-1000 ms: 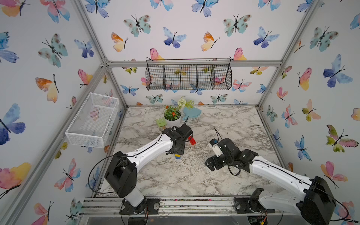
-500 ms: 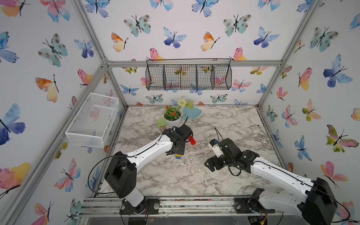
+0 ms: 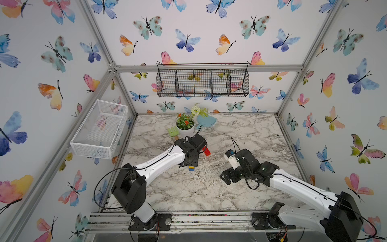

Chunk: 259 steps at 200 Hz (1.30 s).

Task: Assemble a spoon with lego
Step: Assemble the lego brick with the lego brick.

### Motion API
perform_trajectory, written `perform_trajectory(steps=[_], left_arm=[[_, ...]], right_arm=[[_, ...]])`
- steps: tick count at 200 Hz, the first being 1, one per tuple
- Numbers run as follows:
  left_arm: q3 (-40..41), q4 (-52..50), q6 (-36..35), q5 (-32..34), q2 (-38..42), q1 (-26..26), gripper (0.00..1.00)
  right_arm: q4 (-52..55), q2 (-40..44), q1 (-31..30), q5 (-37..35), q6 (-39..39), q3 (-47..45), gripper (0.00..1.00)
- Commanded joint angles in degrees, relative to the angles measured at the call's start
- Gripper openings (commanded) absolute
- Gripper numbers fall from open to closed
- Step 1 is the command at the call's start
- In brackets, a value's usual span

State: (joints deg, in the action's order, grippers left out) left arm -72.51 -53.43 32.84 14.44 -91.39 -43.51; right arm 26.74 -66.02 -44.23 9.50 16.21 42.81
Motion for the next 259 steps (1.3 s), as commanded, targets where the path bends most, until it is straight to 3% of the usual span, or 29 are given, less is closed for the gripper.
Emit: perform_trajectory(steps=[1,85,175,259], left_arm=[[3.32,-4.27,0.18,-2.5,-3.49,0.23,0.41],[4.15,-4.62,1.53,-4.15,-2.12,0.18,0.41],[1.5,-5.6,1.04,-6.21,-4.06,0.22,0.42],[4.5,-3.42,0.49,-8.27,-4.07,0.79,0.42]], right_arm=[[-0.42,0.87,0.15,1.12,-0.74,-0.36,0.94],[-0.81,0.22,0.12,1.71,-0.66,0.21,0.94],[-3.76,-5.35,0.11,2.15,-1.39,4.3,0.94],[-4.07,-11.94,0.19,2.98,-4.05,10.15,0.94]])
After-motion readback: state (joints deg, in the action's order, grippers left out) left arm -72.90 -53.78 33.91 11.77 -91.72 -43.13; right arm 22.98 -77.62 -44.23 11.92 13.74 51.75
